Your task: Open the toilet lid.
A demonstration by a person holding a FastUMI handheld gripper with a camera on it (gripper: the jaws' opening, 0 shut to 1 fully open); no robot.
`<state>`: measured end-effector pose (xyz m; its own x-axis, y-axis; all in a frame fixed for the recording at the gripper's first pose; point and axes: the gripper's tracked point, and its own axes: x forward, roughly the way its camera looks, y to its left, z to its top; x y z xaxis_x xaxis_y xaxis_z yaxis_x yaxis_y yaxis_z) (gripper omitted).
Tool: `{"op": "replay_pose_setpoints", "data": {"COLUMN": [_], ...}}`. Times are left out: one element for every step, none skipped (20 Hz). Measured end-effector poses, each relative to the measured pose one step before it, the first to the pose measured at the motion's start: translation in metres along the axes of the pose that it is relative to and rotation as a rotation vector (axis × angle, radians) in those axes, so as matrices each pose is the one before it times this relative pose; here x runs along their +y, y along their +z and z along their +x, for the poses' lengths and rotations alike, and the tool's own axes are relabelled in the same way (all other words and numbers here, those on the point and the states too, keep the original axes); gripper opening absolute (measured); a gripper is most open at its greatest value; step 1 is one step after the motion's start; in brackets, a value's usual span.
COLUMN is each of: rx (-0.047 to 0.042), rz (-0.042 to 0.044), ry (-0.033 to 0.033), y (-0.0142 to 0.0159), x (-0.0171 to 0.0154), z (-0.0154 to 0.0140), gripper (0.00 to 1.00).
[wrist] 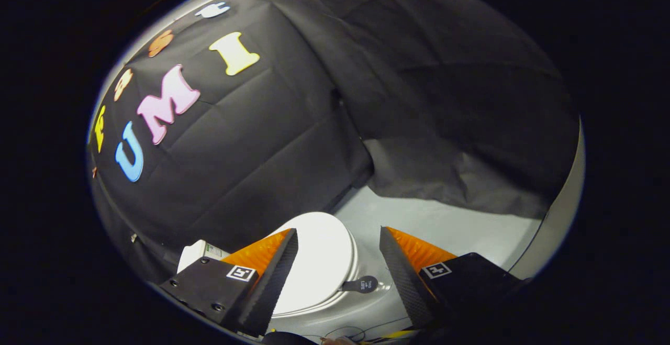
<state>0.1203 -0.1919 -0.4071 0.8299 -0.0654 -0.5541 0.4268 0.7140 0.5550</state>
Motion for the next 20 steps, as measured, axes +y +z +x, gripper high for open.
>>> {"op": "replay_pose_setpoints", "data": {"rx": [0.03616,0.03463,0.03324,0.03031,0.02699,0.02141,0.02221,0.02282,0.01943,0.02219,0.02114,0.02153,0.0172,0.01339,0.0147,0.0124,0.01084,0.01234,0.01094,0.01675], "rz": [0.04778,0.04019,0.03482,0.03009,0.01996,0.01602,0.01589,0.01654,0.01598,0.01168,0.00755,0.00297,0.00324,0.00038,-0.00035,0.00062,-0.00138,-0.00656,-0.00635,0.00143], "ry": [-0.00163,-0.00562,-0.00263,-0.00336,-0.00272,-0.00512,-0.00818,-0.00654,-0.00259,-0.00151,-0.00006,-0.00167,0.00195,-0.00076,0.00248,-0.00043,-0.00164,-0.00396,-0.00567,0.00078], "y": [-0.01244,-0.01147,-0.01023,-0.01232,-0.00889,-0.00708,-0.00765,-0.00641,-0.0064,-0.00547,-0.00504,-0.00688,-0.00562,-0.004,-0.00239,-0.00199,-0.00281,-0.00402,-0.00405,-0.0043], "x": [-0.00804,-0.00981,-0.00786,-0.00805,-0.00594,-0.00484,-0.00732,-0.00943,-0.00557,-0.00377,-0.00388,-0.00326,-0.00084,-0.0011,-0.00033,-0.00156,-0.00078,-0.00087,-0.00242,-0.00199], "z": [0.01026,0.00921,0.00986,0.01067,0.00759,0.00436,0.00437,0.00224,0.00424,0.00523,0.00452,0.00436,0.00554,0.00396,0.00411,0.0036,0.0037,0.00406,0.00315,0.00588], "gripper": [0.99,0.99,1.0,1.0,1.0,0.99,1.0,1.0,1.0,0.99,0.98,0.98,0.97,0.97,0.96,0.93,0.86,0.81,0.65,0.49]}}
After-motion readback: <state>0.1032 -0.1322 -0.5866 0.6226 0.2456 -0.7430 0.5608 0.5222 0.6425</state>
